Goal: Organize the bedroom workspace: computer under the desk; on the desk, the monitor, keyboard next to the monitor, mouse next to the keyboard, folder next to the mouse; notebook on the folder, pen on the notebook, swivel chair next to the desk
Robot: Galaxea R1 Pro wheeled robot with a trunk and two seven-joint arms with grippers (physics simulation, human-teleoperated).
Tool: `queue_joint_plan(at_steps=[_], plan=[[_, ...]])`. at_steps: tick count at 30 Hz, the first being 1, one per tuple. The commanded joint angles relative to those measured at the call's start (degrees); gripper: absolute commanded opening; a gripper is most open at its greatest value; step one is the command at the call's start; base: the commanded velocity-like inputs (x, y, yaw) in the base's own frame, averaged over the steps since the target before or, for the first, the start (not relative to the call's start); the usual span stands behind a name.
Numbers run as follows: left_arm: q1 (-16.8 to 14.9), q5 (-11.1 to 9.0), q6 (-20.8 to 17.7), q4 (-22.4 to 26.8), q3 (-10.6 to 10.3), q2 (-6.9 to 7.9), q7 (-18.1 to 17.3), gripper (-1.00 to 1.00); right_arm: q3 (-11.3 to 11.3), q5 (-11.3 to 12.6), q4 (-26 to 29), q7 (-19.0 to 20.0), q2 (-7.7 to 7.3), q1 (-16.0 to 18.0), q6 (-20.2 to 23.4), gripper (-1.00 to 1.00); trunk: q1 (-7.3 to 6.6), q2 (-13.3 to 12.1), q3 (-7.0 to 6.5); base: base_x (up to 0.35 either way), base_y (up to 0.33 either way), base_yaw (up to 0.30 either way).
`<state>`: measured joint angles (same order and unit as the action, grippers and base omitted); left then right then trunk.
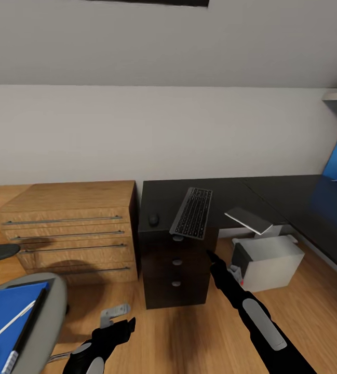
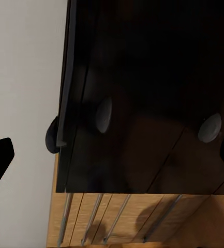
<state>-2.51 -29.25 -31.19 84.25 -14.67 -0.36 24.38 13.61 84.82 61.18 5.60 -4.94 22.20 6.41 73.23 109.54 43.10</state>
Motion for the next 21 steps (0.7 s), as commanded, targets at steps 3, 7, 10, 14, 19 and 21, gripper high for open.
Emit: queue_joint_plan(at_steps=[3, 7, 10, 14, 19, 21], plan=[[-0.04, -0.56, -0.1, -0.26, -0.09, 0.01, 0.51, 1.0, 0.1, 0.59, -0.02, 0.12, -0.01, 0.04, 0.05, 1.0, 0.0, 0.03, 0.05, 0.131, 0.0, 0.0], [-0.04, -0.55, -0.1, -0.38, -0.1, -0.02, 0.51, 1.0, 0.1, 0.61, -0.01, 0.11, 0.01, 0.04, 0.05, 1.0, 0.0, 0.03, 0.05, 0.058, 0.0, 0.0], [-0.04, -0.54, -0.06, -0.39, -0.1, -0.01, 0.5, 1.0, 0.1, 0.61, -0.01, 0.11, -0.01, 0.04, 0.03, 1.0, 0.0, 0.03, 0.05, 0.112, 0.0, 0.0], [-0.04, -0.61, -0.12, -0.45, -0.1, 0.0, 0.49, 1.0, 0.1, 0.61, -0.01, 0.11, 0.01, 0.04, 0.01, 1.0, 0.0, 0.03, 0.05, 0.194, 0.0, 0.0], [-0.04, -0.55, -0.06, -0.49, -0.1, 0.0, 0.57, 1.0, 0.1, 0.61, -0.04, 0.11, 0.07, 0.04, 0.01, 1.0, 0.0, 0.03, 0.05, 0.168, 0.0, 0.0], [-0.04, -0.53, -0.06, -0.49, -0.1, 0.0, 0.64, 1.0, 0.1, 0.61, -0.07, 0.11, 0.09, 0.04, 0.01, 1.0, 0.0, 0.03, 0.05, 0.096, 0.0, 0.0]])
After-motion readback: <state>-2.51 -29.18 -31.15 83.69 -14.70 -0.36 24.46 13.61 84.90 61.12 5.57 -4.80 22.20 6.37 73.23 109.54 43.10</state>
